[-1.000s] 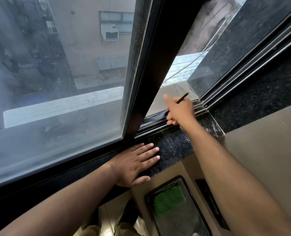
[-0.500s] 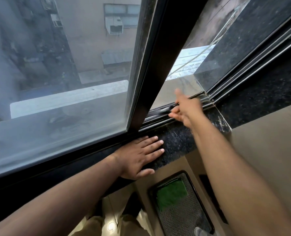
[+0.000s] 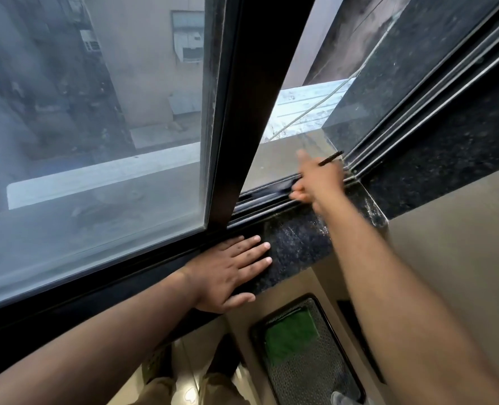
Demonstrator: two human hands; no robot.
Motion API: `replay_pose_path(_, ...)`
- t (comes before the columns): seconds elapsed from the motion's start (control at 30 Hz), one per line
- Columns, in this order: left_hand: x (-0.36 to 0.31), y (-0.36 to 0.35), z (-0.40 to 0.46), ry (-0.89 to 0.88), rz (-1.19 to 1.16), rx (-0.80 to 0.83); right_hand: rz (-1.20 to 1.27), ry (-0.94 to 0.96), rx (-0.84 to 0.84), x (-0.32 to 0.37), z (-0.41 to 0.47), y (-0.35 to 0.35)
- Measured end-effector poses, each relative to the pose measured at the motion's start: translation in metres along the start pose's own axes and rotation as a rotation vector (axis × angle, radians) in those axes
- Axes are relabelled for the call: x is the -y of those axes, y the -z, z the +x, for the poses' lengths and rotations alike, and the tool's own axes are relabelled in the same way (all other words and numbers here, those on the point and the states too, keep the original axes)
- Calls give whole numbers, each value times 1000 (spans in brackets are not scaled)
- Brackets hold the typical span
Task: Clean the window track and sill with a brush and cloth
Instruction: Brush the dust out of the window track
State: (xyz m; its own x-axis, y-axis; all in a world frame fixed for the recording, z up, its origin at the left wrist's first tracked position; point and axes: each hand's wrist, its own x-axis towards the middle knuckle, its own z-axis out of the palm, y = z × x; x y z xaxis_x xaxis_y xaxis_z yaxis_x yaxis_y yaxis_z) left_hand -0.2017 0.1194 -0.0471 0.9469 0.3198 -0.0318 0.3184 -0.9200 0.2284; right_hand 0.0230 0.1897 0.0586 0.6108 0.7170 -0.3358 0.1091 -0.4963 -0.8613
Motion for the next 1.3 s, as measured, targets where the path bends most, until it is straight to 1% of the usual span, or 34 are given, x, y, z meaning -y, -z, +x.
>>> replay_pose_path(0.07,0,1,-1,-1,4,1,-294,209,-248,17,33,34)
replay_pose_path(0.1,-1,1,0,-6,7,4,-418,264,-321,26,47,54)
replay_pose_path(0.2,0,0,1,7,8,5,-508,331,-410,38,70,89)
replay_pose_path(0.23,0,-1,1,7,2,6,-588,360,-381,36,68,87)
replay_pose_path(0.27,0,-1,1,3,-4,10,-633,381,-283,30,64,82)
replay_pose_path(0.33,1,-2,1,5,-6,10,-541,254,85,22,50,66)
replay_pose_path(0.37,1,-2,1,9,-7,5,-399,173,276,24,46,62)
replay_pose_path(0.4,1,-1,1,12,-11,1,-236,125,400,32,41,59)
replay_pose_path(0.43,1,-1,2,9,-15,1,-93,120,431,41,43,59)
replay_pose_path(0.47,1,-1,2,5,-14,5,3,147,363,49,45,61)
replay_pose_path(0.5,1,-1,2,8,-8,4,5,202,219,52,47,64)
replay_pose_path(0.53,0,-1,1,11,-4,0,-123,266,-3,46,52,70)
replay_pose_path(0.57,0,-1,1,12,-6,-1,-394,312,-207,36,55,73)
replay_pose_path(0.6,0,0,1,10,-8,-1,-658,361,-279,24,54,69)
replay_pose_path(0.63,0,0,1,10,-8,2,-811,393,-175,16,49,62)
replay_pose_path(0.67,0,-1,1,11,-7,0,-817,376,24,13,46,55)
replay_pose_path(0.7,0,-1,1,12,-6,-5,-708,307,241,17,41,50)
replay_pose_path(0.73,0,-1,1,12,-9,-7,-551,238,380,25,37,47)
replay_pose_path(0.77,1,0,1,8,-13,-3,-392,196,417,35,38,47)
replay_pose_path(0.8,1,1,1,5,-17,2,-300,204,338,40,43,49)
replay_pose_path(0.83,0,0,2,8,-17,-4,-312,240,153,42,47,54)
replay_pose_path(0.87,0,0,2,11,-17,-10,-458,295,-123,37,51,61)
replay_pose_path(0.9,-1,0,2,10,-21,-9,-653,328,-307,26,51,64)
replay_pose_path(0.93,0,1,2,7,-26,-5,-753,360,-324,16,49,61)
replay_pose_path(0.97,0,1,2,7,-26,-3,-757,360,-172,10,43,55)
replay_pose_path(1.03,0,1,2,9,-15,-11,-559,225,211,13,35,48)
replay_pose_path(1.07,0,1,2,9,-13,-10,-417,157,275,21,36,50)
replay_pose_path(1.1,1,1,2,6,-13,-3,-308,139,233,27,39,54)
replay_pose_path(1.13,0,0,2,6,-12,3,-251,161,94,29,45,61)
replay_pose_path(1.17,0,-1,2,11,-8,0,-281,200,-130,27,48,68)
replay_pose_path(1.2,0,-1,2,12,-4,-2,-394,213,-330,19,50,73)
replay_pose_path(1.23,0,0,2,10,-7,-2,-451,227,-383,9,49,73)
replay_pose_path(1.27,0,0,2,6,-10,-2,-437,223,-296,0,47,70)
replay_pose_path(1.3,1,-1,2,5,-8,-4,-396,176,-105,-5,44,69)
